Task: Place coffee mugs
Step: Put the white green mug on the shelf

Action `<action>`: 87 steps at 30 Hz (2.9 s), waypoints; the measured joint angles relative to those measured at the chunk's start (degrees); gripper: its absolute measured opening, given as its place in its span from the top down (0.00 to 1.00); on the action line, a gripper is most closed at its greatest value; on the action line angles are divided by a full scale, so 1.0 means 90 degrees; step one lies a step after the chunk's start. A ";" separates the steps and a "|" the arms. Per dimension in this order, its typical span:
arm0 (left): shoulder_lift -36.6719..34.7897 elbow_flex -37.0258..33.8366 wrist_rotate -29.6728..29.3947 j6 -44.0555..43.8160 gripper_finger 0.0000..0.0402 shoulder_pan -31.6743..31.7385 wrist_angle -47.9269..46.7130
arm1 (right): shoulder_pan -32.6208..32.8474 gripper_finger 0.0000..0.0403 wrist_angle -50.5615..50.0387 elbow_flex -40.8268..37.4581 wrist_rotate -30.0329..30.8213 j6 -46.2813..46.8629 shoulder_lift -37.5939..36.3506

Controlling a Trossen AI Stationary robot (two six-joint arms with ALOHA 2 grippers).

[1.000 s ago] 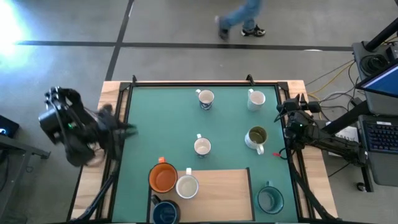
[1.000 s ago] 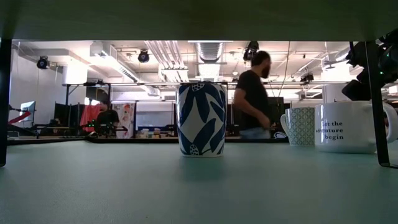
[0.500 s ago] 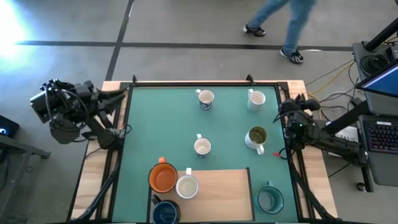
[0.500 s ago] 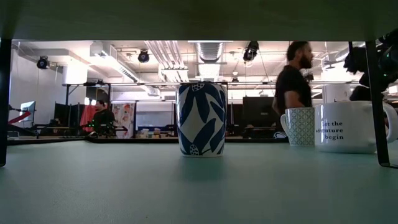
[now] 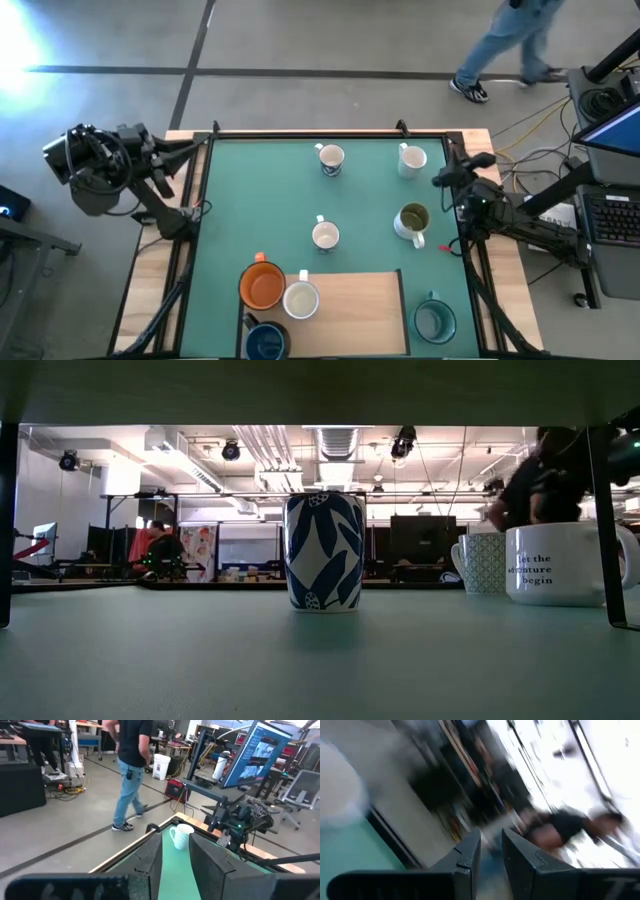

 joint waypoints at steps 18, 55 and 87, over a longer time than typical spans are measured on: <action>0.0001 0.0000 -0.0005 0.0689 0.80 0.0000 0.0003 | 0.0000 0.83 -0.0013 0.0000 -0.1357 -0.0240 0.0002; -0.0414 0.0000 -0.0056 0.0665 0.80 0.0000 0.0192 | 0.0000 0.83 -0.1266 0.1336 -0.3028 1.0180 0.0396; -0.0775 -0.0274 0.0575 -0.0698 0.80 0.0000 0.0190 | 0.0525 0.83 -0.8548 0.6477 -0.6694 1.3900 0.5924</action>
